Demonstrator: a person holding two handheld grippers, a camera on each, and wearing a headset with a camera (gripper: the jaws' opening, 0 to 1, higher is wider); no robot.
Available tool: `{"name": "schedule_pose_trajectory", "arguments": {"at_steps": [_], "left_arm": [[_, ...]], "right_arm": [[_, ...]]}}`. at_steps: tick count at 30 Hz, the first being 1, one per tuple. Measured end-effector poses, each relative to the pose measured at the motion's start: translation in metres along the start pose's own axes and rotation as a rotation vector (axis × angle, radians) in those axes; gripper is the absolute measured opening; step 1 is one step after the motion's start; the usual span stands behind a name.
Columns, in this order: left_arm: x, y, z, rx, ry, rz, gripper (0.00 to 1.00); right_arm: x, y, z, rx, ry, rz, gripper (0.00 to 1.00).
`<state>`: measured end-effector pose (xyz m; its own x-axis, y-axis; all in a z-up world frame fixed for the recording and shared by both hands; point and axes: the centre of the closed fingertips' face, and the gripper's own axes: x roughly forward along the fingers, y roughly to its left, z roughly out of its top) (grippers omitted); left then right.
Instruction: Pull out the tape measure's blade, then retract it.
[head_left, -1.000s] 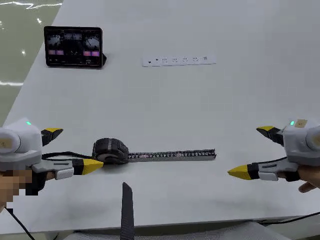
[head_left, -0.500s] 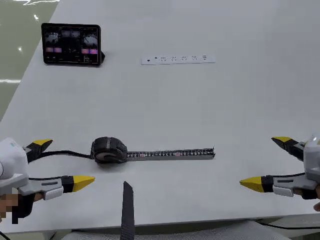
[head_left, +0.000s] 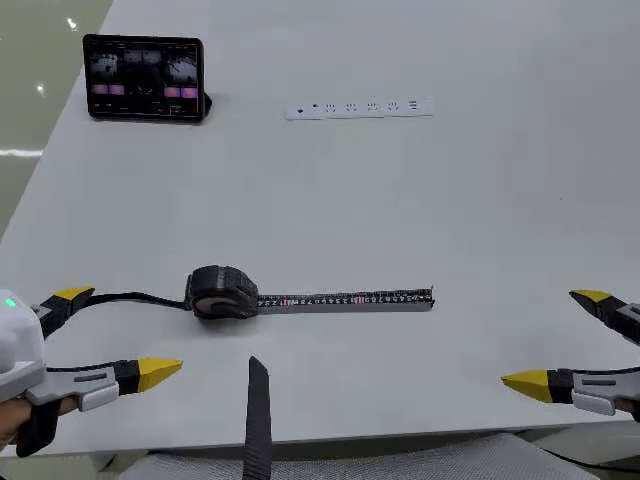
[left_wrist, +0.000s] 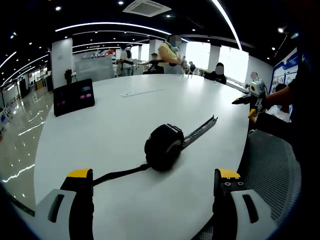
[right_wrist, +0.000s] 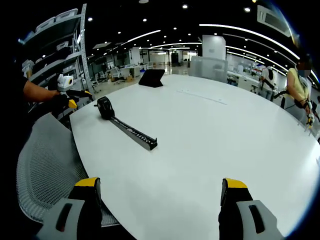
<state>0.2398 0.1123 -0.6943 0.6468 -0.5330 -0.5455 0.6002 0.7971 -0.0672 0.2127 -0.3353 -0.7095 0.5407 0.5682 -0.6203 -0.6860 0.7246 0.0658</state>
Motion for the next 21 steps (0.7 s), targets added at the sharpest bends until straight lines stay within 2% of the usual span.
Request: {"name": "schedule_pose_trajectory", "arguments": {"at_steps": [4,7,12,18,21], "left_arm": [[0.0,0.0,-0.001,0.001,-0.005,0.004,0.99],[-0.001,-0.001,-0.006,0.004,0.011,0.006,0.99],[0.0,-0.003,-0.008,-0.002,0.012,0.007,0.99],[0.005,-0.005,-0.004,-0.022,0.024,0.017,0.99],[0.009,-0.005,0.004,-0.038,0.008,0.027,0.99]], "right_arm": [[-0.003,-0.002,-0.002,0.003,0.003,-0.003,0.99],[-0.005,-0.004,-0.005,0.008,0.006,-0.008,0.99],[-0.008,-0.004,-0.008,0.007,0.013,-0.008,0.99],[-0.008,-0.006,-0.004,-0.011,0.021,-0.009,0.99],[-0.005,-0.004,0.002,-0.013,0.041,0.017,0.99]]}}
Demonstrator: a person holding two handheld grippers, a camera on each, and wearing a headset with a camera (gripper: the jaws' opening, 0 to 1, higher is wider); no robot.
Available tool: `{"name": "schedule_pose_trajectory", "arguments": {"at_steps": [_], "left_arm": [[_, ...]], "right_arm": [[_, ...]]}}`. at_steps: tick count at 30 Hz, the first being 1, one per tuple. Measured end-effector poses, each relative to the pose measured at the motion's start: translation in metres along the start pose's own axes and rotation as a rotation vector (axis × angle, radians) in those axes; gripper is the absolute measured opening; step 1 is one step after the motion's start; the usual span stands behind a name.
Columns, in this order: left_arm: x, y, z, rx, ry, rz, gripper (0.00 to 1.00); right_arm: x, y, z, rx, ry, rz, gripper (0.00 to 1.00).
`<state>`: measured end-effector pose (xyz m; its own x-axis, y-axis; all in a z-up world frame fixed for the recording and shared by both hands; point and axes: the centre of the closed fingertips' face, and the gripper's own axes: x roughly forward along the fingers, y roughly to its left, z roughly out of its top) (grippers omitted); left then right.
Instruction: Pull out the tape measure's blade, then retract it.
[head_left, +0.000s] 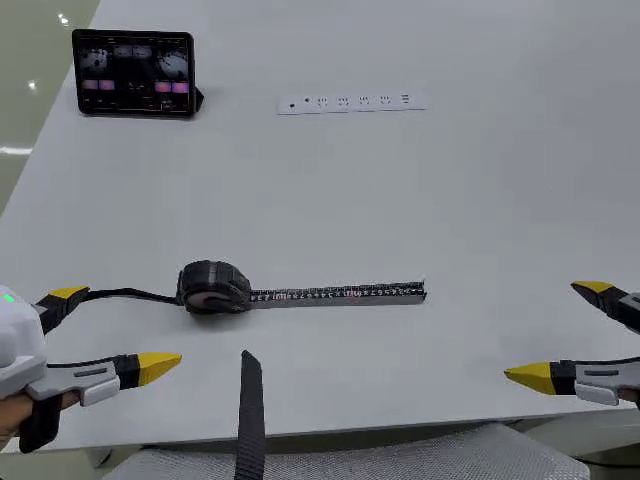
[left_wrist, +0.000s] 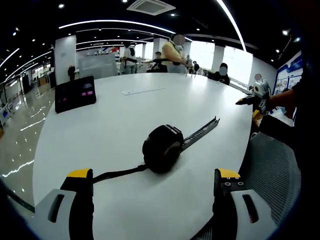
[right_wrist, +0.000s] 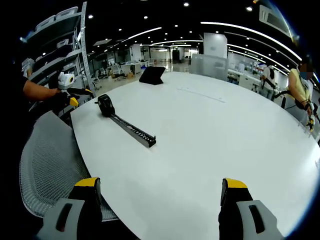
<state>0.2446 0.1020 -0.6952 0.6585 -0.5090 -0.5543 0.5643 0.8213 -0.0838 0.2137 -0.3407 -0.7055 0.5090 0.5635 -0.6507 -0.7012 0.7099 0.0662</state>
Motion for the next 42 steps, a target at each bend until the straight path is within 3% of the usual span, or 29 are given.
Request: {"name": "schedule_pose_trajectory", "arguments": {"at_steps": [5,8,15,17,19,20,25,32,35,42], "left_arm": [[0.013,0.005,0.008,-0.014,0.029,0.062,0.99],[0.019,0.001,0.016,-0.035,-0.001,0.058,0.99],[0.028,0.0,0.022,-0.034,0.001,0.074,0.99],[0.027,0.01,0.029,-0.01,-0.023,0.15,0.99],[0.026,0.012,0.026,-0.055,0.003,0.199,0.99],[0.027,0.013,0.028,-0.062,-0.007,0.216,0.99],[0.033,0.004,0.03,-0.125,-0.034,0.204,0.99],[0.045,-0.006,0.035,-0.116,-0.046,0.221,0.99],[0.054,-0.016,0.038,-0.107,-0.057,0.201,0.99],[0.071,-0.016,0.036,-0.13,-0.069,0.239,0.99]], "right_arm": [[0.008,-0.002,0.016,-0.038,0.031,0.043,0.99],[0.012,-0.004,0.027,-0.063,0.039,0.054,0.99],[0.019,-0.008,0.042,-0.111,0.051,0.067,0.99],[0.023,-0.008,0.045,-0.134,0.062,0.073,0.99],[0.026,-0.007,0.048,-0.159,0.075,0.082,0.99],[0.029,-0.007,0.05,-0.169,0.081,0.089,0.99],[0.039,-0.003,0.062,-0.213,0.101,0.123,0.99],[0.055,-0.001,0.07,-0.288,0.137,0.163,0.99],[0.063,0.002,0.073,-0.332,0.149,0.192,0.99],[0.081,0.009,0.071,-0.393,0.198,0.236,0.99]]}}
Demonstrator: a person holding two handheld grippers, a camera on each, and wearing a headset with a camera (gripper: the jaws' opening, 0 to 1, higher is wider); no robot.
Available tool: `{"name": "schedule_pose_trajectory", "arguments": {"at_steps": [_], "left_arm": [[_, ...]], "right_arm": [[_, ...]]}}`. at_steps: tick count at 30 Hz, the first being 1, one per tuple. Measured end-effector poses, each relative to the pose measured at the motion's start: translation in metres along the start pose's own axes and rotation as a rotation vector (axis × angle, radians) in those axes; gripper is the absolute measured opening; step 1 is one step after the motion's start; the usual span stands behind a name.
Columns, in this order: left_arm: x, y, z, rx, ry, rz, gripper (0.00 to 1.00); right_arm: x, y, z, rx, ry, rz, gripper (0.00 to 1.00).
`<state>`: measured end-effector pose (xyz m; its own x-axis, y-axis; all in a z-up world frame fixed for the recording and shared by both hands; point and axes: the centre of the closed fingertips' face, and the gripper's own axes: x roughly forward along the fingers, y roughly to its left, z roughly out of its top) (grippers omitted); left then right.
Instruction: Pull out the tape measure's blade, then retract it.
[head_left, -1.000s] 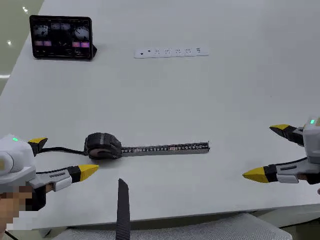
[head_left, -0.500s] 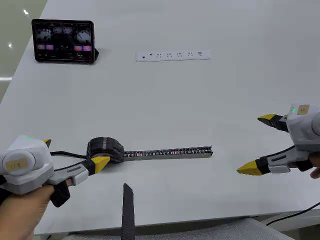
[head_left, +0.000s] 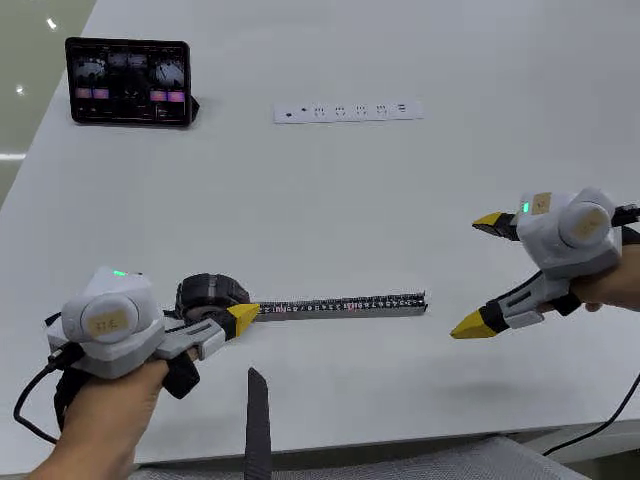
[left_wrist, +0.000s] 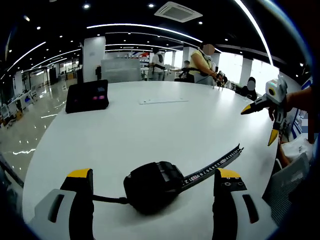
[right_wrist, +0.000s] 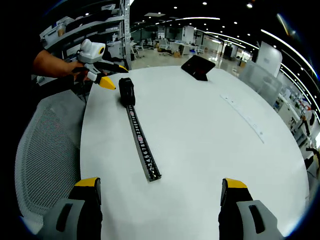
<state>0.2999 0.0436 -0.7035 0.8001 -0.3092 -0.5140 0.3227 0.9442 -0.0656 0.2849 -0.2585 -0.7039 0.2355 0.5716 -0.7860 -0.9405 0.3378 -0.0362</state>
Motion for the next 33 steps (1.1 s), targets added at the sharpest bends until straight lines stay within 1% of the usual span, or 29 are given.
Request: {"name": "schedule_pose_trajectory", "arguments": {"at_steps": [1,2,3,6,8,10,12,13,17,21,23,26,28,30,31,33], "left_arm": [[0.002,0.002,0.0,-0.004,-0.004,0.016,0.99],[0.003,0.002,0.001,-0.011,-0.018,0.023,0.99],[0.005,0.004,0.005,-0.014,-0.052,0.035,0.99],[0.006,0.006,0.003,-0.012,-0.063,0.064,0.99],[0.007,0.005,0.002,-0.011,-0.071,0.068,0.99],[0.008,0.003,0.002,0.002,-0.08,0.078,0.99],[0.01,0.001,0.002,0.005,-0.088,0.077,0.99],[0.011,0.0,0.001,0.01,-0.09,0.081,0.99],[0.013,0.0,-0.002,-0.009,-0.105,0.093,0.99],[0.013,0.001,-0.007,-0.014,-0.115,0.115,0.99],[0.014,0.002,-0.01,-0.017,-0.113,0.126,0.99],[0.015,0.005,-0.014,-0.04,-0.114,0.132,0.99],[0.016,0.006,-0.016,-0.042,-0.109,0.139,0.99],[0.016,0.007,-0.016,-0.043,-0.111,0.141,0.99],[0.016,0.006,-0.015,-0.04,-0.113,0.14,0.99],[0.016,0.007,-0.014,-0.036,-0.119,0.141,0.99]], "right_arm": [[0.003,0.0,-0.003,-0.029,0.034,0.006,0.99],[0.006,0.0,-0.004,-0.044,0.051,0.012,0.99],[0.01,0.002,-0.003,-0.052,0.056,0.026,0.99],[0.017,0.001,-0.001,-0.071,0.071,0.042,0.99],[0.022,0.0,0.0,-0.083,0.082,0.05,0.99],[0.029,0.0,-0.001,-0.099,0.095,0.06,0.99],[0.035,0.0,-0.003,-0.119,0.108,0.074,0.99],[0.04,0.002,-0.004,-0.138,0.119,0.089,0.99],[0.051,0.005,-0.009,-0.143,0.131,0.11,0.98],[0.059,0.01,-0.014,-0.152,0.15,0.131,0.93],[0.062,0.011,-0.018,-0.16,0.162,0.139,0.88],[0.066,0.01,-0.026,-0.178,0.176,0.148,0.81],[0.067,0.01,-0.027,-0.178,0.178,0.16,0.75],[0.067,0.011,-0.026,-0.183,0.176,0.17,0.71],[0.068,0.011,-0.026,-0.195,0.171,0.175,0.67],[0.069,0.011,-0.025,-0.197,0.167,0.182,0.6]]}}
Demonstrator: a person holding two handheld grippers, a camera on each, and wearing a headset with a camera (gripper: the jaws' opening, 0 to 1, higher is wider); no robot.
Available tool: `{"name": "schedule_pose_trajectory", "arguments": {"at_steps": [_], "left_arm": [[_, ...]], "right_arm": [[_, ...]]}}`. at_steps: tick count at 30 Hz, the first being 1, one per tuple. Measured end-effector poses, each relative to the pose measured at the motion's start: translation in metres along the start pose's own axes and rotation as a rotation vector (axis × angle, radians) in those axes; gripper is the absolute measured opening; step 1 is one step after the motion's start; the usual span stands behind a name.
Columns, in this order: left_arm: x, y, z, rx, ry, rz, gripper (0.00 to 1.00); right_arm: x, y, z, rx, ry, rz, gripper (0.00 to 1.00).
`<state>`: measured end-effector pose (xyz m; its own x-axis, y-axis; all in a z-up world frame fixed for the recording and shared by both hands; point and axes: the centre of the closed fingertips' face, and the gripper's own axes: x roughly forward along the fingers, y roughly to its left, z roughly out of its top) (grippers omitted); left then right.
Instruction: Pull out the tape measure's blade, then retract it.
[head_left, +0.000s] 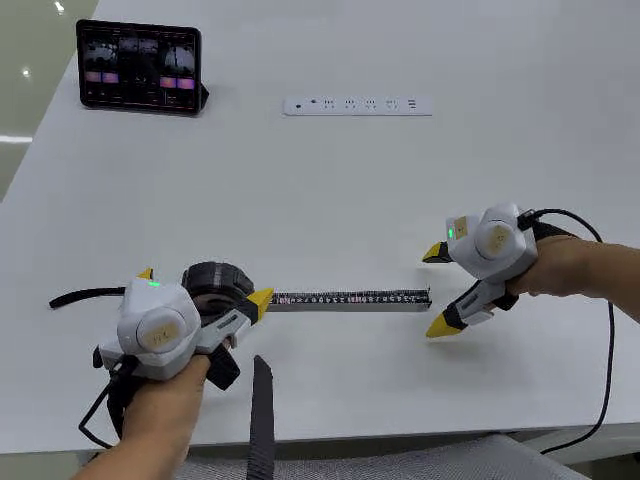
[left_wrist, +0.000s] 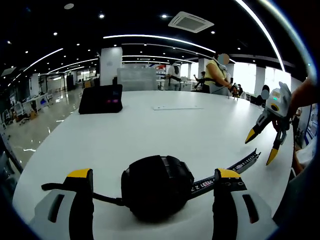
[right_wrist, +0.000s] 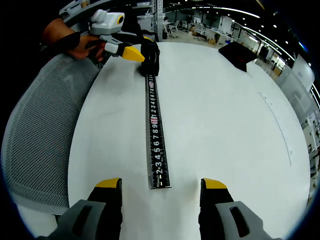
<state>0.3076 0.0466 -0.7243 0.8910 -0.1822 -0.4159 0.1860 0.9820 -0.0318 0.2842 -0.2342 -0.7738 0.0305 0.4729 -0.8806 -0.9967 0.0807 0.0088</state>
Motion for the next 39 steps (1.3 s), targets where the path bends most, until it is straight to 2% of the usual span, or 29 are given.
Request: {"name": "schedule_pose_trajectory", "arguments": {"at_steps": [9,13,20,28,35,37,39], "left_arm": [[0.008,-0.001,0.002,0.011,-0.014,-0.003,0.99],[0.009,-0.003,0.001,0.007,-0.01,-0.004,0.99],[0.008,-0.001,-0.003,-0.013,0.005,0.01,0.99],[0.007,0.001,-0.005,-0.037,0.011,0.029,0.98],[0.008,-0.004,-0.01,-0.065,0.035,0.007,0.79],[0.009,-0.006,-0.009,-0.069,0.038,0.003,0.76],[0.01,-0.008,-0.011,-0.086,0.06,-0.003,0.7]], "right_arm": [[0.003,0.004,-0.003,-0.008,0.018,0.034,0.36],[0.003,0.004,-0.005,-0.025,0.027,0.029,0.25],[0.005,0.002,0.0,-0.007,0.031,0.026,0.13],[0.004,0.001,-0.003,0.023,0.05,0.02,0.12],[0.007,0.0,-0.004,-0.005,0.114,0.021,0.11],[0.007,-0.001,-0.004,0.006,0.126,0.023,0.11],[0.008,-0.003,-0.005,0.022,0.131,0.02,0.11]]}}
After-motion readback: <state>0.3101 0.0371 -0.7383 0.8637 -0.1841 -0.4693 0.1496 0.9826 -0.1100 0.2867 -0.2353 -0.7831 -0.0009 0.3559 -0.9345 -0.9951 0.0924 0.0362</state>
